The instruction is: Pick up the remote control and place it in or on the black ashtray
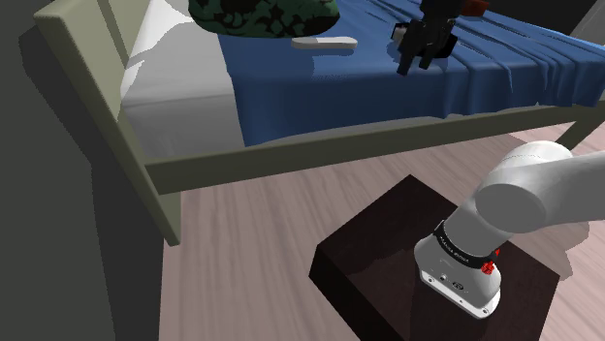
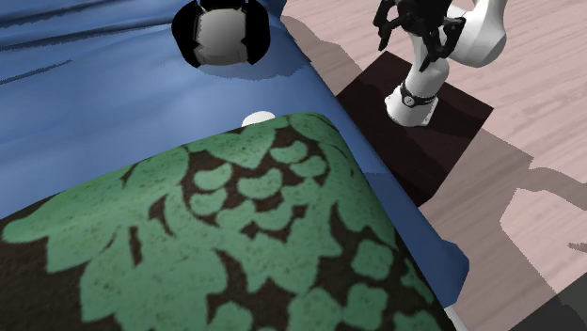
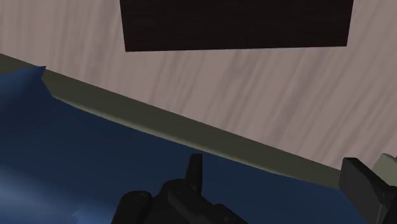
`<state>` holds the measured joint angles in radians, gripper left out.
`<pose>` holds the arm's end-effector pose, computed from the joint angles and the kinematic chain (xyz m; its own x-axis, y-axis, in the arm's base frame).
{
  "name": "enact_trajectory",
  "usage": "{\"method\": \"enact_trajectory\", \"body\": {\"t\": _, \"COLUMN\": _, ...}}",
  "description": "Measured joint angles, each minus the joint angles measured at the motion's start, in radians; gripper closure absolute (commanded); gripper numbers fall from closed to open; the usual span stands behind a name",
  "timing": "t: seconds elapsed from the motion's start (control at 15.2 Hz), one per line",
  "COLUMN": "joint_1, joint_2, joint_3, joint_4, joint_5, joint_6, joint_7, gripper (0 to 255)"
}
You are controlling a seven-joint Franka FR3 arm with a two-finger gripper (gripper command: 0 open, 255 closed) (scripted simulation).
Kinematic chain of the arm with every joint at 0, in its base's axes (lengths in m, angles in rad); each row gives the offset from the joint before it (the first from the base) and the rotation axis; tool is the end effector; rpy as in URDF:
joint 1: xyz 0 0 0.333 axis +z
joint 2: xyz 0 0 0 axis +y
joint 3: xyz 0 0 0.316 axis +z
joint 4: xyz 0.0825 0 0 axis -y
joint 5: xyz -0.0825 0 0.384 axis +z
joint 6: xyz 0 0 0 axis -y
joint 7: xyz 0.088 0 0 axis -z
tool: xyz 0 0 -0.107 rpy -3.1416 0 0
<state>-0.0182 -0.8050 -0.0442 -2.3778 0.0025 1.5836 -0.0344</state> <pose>0.3021 -0.0226 0.5869 0.9998 -0.0148 0.0115 -0.0144 -0.9993 -0.0340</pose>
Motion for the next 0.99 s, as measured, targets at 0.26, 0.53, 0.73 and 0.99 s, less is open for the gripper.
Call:
{"method": "enact_trajectory", "body": {"t": 0.26, "joint_1": 0.021, "joint_2": 0.077, "joint_3": -0.046, "joint_4": 0.053, "joint_5": -0.029, "joint_6": 0.024, "joint_7": -0.106, "gripper": 0}}
{"method": "enact_trajectory", "body": {"t": 0.53, "joint_1": 0.06, "joint_2": 0.214, "joint_3": -0.129, "joint_4": 0.148, "joint_5": -0.069, "joint_6": 0.065, "joint_7": -0.311, "gripper": 0}}
{"method": "enact_trajectory", "body": {"t": 0.73, "joint_1": 0.094, "joint_2": 0.331, "joint_3": -0.18, "joint_4": 0.246, "joint_5": -0.078, "joint_6": 0.085, "joint_7": -0.465, "gripper": 0}}
{"method": "enact_trajectory", "body": {"t": 0.99, "joint_1": 0.137, "joint_2": 0.493, "joint_3": -0.234, "joint_4": 0.393, "joint_5": -0.066, "joint_6": 0.098, "joint_7": -0.668, "gripper": 0}}
